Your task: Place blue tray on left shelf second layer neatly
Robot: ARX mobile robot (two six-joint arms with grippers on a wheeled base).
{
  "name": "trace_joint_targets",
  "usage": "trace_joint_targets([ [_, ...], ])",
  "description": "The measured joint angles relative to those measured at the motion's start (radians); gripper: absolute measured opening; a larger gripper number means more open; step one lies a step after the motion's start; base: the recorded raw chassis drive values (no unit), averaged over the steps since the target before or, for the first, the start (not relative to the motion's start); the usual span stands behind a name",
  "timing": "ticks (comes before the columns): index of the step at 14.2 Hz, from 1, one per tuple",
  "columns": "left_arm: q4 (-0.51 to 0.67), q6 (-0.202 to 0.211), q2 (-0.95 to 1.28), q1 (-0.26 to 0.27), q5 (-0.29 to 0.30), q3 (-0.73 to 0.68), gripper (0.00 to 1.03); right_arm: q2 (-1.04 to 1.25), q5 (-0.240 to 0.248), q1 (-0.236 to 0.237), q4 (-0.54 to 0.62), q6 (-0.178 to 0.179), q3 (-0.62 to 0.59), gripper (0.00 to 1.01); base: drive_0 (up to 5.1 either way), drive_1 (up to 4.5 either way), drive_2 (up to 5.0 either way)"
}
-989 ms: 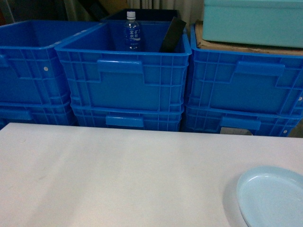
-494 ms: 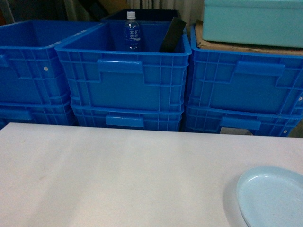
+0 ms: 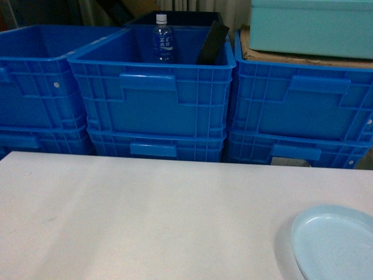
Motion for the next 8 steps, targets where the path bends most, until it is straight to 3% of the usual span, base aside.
trace_joint_targets([
  [3, 0.000, 0.000, 0.000, 0.000, 0.000, 0.000, 0.98, 0.182, 0.016, 0.015, 0.224, 0.014, -0.004, 0.98, 0.0, 0.00, 0.0],
  [4, 0.000, 0.000, 0.000, 0.000, 0.000, 0.000, 0.98, 0.220, 0.005, 0.005, 0.239, 0.019, -0.005, 0.98, 0.0, 0.00, 0.0],
  [5, 0.000, 0.000, 0.000, 0.000, 0.000, 0.000, 0.98, 0.244, -0.054, -0.048, 0.294, 0.019, -0.003, 0.98, 0.0, 0.00, 0.0],
  [6, 0.000, 0.000, 0.000, 0.000, 0.000, 0.000, 0.98, 0.411, -0.148, -0.115, 0.355, 0.018, 0.008, 0.98, 0.0, 0.00, 0.0],
  [8, 0.000, 0.000, 0.000, 0.000, 0.000, 0.000, 0.98, 0.627, -0.217, -0.125, 0.462, -0.010, 0.090, 0.98, 0.0, 0.00, 0.0],
])
